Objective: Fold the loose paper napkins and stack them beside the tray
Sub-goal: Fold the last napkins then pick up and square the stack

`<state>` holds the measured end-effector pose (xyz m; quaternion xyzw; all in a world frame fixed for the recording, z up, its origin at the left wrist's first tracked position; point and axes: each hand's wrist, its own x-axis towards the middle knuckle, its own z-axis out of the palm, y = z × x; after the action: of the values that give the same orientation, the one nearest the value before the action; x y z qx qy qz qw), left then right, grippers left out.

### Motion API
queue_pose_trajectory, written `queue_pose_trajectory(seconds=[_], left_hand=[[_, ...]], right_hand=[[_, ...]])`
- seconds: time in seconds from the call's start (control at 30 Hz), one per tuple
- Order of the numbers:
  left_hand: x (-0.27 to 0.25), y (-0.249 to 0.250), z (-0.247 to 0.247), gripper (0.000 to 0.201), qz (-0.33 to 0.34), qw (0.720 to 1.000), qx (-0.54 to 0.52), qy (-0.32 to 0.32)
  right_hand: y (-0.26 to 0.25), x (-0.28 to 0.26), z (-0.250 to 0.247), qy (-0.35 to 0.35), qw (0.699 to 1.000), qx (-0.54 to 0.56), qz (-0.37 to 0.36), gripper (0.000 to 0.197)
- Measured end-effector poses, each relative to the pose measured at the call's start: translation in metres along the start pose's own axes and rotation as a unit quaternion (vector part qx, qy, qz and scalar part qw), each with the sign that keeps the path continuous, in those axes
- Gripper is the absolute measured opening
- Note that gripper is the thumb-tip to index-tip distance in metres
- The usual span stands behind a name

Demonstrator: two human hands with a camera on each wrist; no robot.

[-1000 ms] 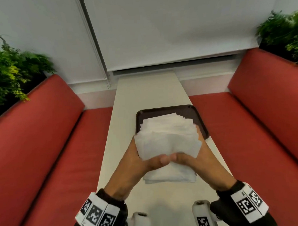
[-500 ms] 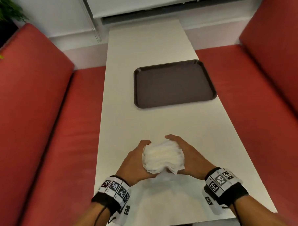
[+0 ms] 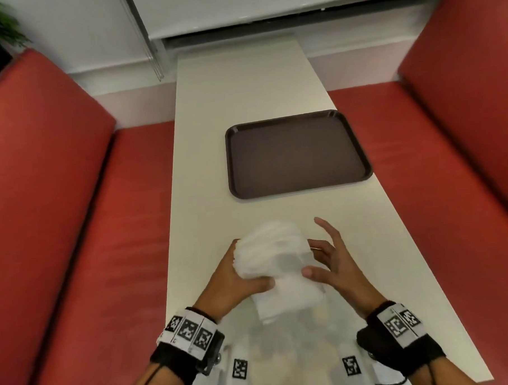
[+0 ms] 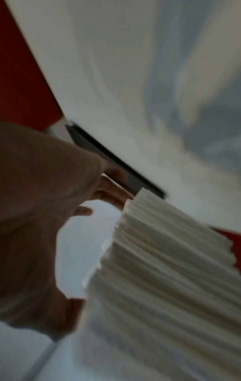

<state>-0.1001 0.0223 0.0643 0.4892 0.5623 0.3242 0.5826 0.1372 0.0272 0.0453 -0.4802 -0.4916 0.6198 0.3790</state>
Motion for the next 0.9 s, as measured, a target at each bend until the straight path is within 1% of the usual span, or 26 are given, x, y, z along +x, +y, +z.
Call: queue_pose_trajectory(seconds=[0.03,0.1,0.17,0.2,0.27,0.3,0.37,0.47,0.57,0.63,0.7,0.8,0.9], left_hand=[[0.001,0.013,-0.001,0.085,0.002,1.000,-0.011,-0.021],[0.004,0.040,0.000,0.084,0.002,0.998,-0.025,-0.056],[0.008,0.058,0.000,0.073,-0.002,0.995,-0.054,-0.078],[0.008,0.063,0.000,0.068,-0.006,0.994,-0.075,-0.078],[0.002,0.071,0.005,0.072,-0.025,0.990,-0.123,-0.061],[-0.002,0.074,0.010,0.072,-0.028,0.988,-0.140,-0.065],[-0.011,0.078,0.023,0.060,-0.018,0.986,-0.149,-0.077],[-0.018,0.081,0.032,0.050,-0.013,0.987,-0.148,-0.054],[-0.021,0.079,0.034,0.055,-0.016,0.987,-0.147,-0.059],[-0.025,0.077,0.036,0.063,-0.023,0.987,-0.142,-0.071],[-0.028,0.075,0.037,0.066,-0.028,0.987,-0.144,-0.073],[-0.033,0.075,0.041,0.056,-0.027,0.984,-0.157,-0.081],[-0.039,0.082,0.050,0.044,-0.041,0.976,-0.191,-0.091]], right_hand=[[-0.010,0.001,0.004,-0.020,0.999,0.023,0.010,0.107],[-0.026,0.005,0.013,-0.049,0.998,0.026,0.011,0.106],[-0.039,0.009,0.020,-0.034,0.998,0.047,0.012,0.097],[-0.044,0.010,0.021,-0.013,0.998,0.066,0.009,0.090],[-0.050,0.010,0.019,0.026,0.995,0.094,0.002,0.082],[-0.051,0.009,0.018,0.036,0.994,0.105,0.002,0.080],[-0.053,0.006,0.020,0.032,0.993,0.114,0.001,0.079],[-0.058,0.001,0.022,0.013,0.993,0.121,0.003,0.082],[-0.063,-0.005,0.020,-0.022,0.992,0.127,0.008,0.075],[-0.064,-0.008,0.017,-0.029,0.988,0.145,0.043,0.073],[-0.065,-0.009,0.013,-0.021,0.988,0.136,0.072,0.073],[-0.066,-0.009,0.010,0.008,0.990,0.106,0.091,0.080],[-0.066,-0.011,0.009,0.032,0.991,0.103,0.084,0.080]])
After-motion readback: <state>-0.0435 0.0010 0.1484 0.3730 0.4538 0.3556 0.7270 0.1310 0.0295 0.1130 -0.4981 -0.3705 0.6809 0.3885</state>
